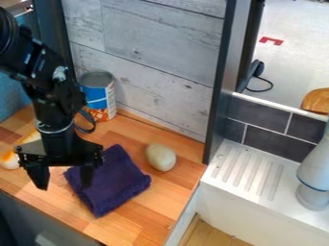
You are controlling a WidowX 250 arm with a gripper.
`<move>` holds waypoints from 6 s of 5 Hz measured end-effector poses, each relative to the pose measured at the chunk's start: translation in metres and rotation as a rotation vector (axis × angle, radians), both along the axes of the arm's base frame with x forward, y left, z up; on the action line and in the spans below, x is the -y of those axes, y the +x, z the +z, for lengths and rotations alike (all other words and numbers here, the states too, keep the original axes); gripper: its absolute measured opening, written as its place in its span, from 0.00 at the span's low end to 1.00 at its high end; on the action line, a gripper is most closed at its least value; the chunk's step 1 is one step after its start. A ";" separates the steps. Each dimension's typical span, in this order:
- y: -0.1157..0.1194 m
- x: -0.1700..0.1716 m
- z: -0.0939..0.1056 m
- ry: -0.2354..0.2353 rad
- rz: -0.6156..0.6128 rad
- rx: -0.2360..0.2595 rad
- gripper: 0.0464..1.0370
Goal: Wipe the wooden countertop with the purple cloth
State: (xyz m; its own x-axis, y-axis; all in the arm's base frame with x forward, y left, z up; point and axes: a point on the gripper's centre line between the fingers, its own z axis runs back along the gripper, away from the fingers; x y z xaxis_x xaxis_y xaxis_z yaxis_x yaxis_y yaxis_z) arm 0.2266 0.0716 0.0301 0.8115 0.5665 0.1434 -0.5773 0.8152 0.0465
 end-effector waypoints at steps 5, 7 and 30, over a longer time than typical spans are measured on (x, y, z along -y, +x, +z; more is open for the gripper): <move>0.071 0.027 -0.050 -0.014 -0.118 0.001 0.96; 0.075 0.016 -0.052 -0.019 -0.108 0.004 0.96; 0.066 0.137 -0.066 -0.082 -0.315 -0.050 0.96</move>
State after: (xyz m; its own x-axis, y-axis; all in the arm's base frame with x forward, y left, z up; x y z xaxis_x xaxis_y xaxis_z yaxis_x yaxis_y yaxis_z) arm 0.2923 -0.0658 -0.0356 0.9536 0.2942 0.0635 -0.2945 0.9556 -0.0052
